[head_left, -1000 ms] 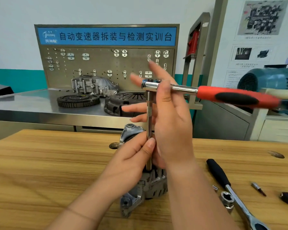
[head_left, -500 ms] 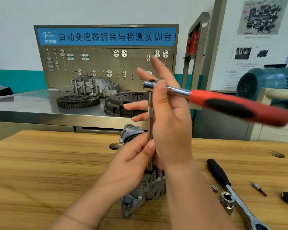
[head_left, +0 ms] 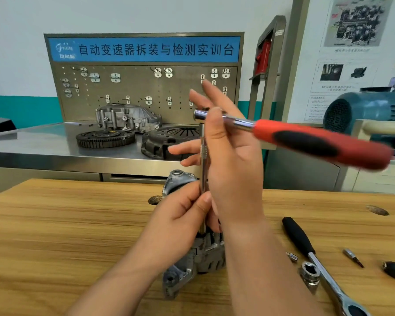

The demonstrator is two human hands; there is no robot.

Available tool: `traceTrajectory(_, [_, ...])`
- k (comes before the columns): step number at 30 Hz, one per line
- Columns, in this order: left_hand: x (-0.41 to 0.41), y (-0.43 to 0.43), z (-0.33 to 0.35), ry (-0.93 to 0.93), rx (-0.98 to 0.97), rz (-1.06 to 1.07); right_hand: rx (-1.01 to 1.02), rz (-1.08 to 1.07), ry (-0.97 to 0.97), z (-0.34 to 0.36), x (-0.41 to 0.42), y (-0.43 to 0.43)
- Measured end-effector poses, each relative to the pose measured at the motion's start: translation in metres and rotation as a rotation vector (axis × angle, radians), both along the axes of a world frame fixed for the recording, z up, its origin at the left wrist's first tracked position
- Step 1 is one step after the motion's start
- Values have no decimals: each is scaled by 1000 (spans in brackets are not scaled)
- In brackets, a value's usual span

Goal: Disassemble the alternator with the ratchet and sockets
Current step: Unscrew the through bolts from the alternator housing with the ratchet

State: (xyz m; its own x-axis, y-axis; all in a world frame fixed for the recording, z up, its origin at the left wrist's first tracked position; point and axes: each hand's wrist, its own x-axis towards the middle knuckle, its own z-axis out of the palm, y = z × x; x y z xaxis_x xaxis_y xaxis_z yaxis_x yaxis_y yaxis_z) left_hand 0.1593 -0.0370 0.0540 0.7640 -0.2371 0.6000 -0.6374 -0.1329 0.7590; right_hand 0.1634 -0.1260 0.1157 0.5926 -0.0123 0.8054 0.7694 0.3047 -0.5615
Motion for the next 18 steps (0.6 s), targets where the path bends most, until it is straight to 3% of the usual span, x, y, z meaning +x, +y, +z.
traceTrajectory(5, [1,2,1,31,-25,-104,115,182,183,-3,5,-5])
traceTrajectory(12, [2,1,0,-16,-38,40,-81,-37,-135,4,1,-3])
traceTrajectory(18, [4,3,0,32,-49,-81,114,199,136,-1,1,1])
